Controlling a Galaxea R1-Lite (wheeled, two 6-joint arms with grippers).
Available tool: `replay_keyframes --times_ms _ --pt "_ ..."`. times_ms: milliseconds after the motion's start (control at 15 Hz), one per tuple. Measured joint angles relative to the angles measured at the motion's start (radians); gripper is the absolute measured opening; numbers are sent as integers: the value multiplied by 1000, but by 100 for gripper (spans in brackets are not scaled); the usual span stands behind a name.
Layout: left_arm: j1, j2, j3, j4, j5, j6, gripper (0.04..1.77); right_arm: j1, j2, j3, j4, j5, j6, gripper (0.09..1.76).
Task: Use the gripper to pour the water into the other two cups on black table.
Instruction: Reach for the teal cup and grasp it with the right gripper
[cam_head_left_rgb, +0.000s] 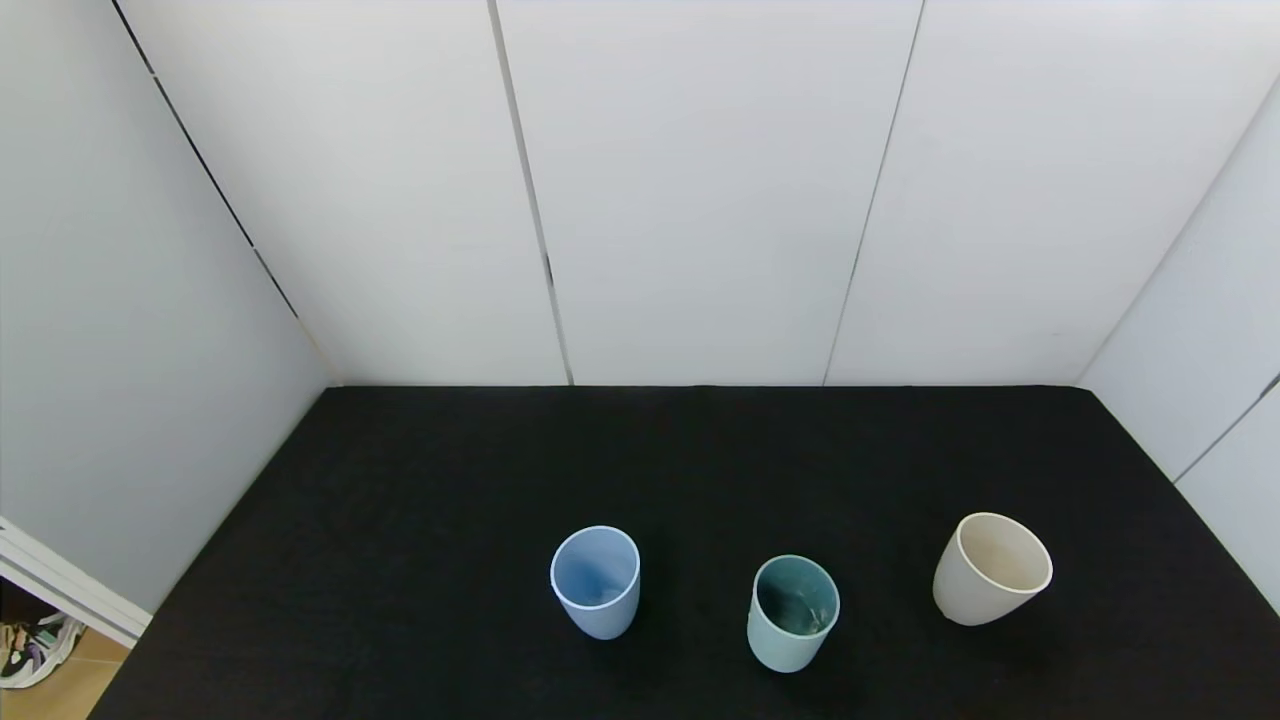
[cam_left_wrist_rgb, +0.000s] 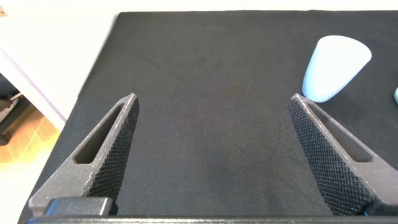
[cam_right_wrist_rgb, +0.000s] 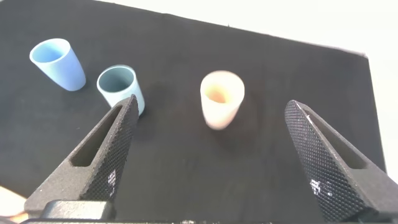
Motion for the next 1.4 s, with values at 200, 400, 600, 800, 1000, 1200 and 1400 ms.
replay_keyframes --times_ms 200,400,600,800,1000,1200,1400 --pt "0 0 0 0 0 0 172 19 163 -22 -102 15 -39 171" --pt "0 0 0 0 0 0 172 77 322 -60 -161 10 -52 171" --pt "0 0 0 0 0 0 172 157 488 -99 -247 -33 -51 171" --pt "0 0 0 0 0 0 172 309 656 -113 -400 -190 -21 171" --pt "0 0 0 0 0 0 172 452 822 -117 -540 -299 14 171" --pt "0 0 0 0 0 0 172 543 959 -119 -637 -319 42 171" --pt "0 0 0 0 0 0 172 595 1074 -118 -720 -322 48 171"
